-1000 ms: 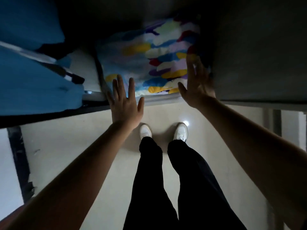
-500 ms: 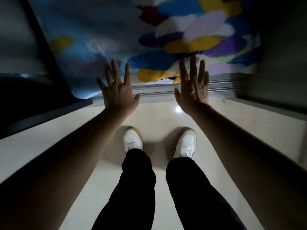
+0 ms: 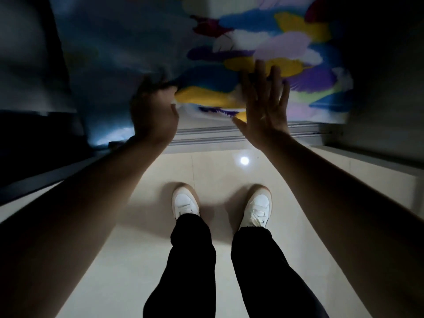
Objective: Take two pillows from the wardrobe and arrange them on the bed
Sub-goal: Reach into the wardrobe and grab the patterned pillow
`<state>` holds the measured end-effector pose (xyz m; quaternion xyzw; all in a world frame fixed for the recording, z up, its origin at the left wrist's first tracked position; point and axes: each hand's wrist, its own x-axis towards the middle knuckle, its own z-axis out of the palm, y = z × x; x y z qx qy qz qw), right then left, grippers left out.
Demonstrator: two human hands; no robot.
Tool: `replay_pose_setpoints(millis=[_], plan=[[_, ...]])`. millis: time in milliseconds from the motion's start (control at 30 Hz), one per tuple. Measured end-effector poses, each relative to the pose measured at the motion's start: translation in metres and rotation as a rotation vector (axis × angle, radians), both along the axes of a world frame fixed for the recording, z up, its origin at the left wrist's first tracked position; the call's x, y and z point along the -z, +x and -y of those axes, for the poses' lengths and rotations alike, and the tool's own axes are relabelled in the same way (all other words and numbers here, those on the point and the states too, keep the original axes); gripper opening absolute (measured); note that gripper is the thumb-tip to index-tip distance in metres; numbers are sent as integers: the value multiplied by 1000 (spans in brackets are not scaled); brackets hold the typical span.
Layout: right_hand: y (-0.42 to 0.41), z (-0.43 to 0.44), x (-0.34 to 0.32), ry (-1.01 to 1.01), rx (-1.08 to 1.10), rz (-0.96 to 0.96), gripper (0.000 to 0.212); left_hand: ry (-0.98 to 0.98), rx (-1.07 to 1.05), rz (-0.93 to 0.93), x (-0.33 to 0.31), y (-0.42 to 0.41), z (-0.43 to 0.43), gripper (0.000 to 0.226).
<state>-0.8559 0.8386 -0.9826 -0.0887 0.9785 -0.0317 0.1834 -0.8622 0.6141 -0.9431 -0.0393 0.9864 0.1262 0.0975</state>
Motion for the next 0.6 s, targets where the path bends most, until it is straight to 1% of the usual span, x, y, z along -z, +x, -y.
replay_pose_setpoints(millis=[33,100,133,200,233,300,367,400,433,467,500,600], plan=[[-11,4,-13,11,8,-22,88,7,-3,-35,-16,-5,8,25],[-30,13,-37,12,8,-40,71,-30,43,-75,-42,-14,23,27],[-38,17,-48,1,1,-37,67,-63,81,-80,-52,-18,31,28],[-46,25,-69,-31,-9,-30,65,-116,135,-51,-64,-20,39,38],[-47,28,-79,-56,-6,-30,65,-124,137,-11,-69,-17,38,49],[-39,33,-95,-121,-1,-21,64,-128,131,87,-77,-5,30,79],[-21,34,-109,-154,-21,-2,62,-174,206,144,-82,6,19,109],[-10,34,-116,-170,-15,-7,61,-206,248,164,-85,9,15,118],[1,33,-124,-191,8,-17,61,-231,270,184,-88,13,10,121],[11,32,-131,-214,41,-31,61,-248,272,198,-92,15,7,116],[20,31,-138,-228,71,-31,63,-264,268,202,-97,17,3,106],[47,31,-161,-242,157,55,70,-274,282,204,-114,27,-6,79]])
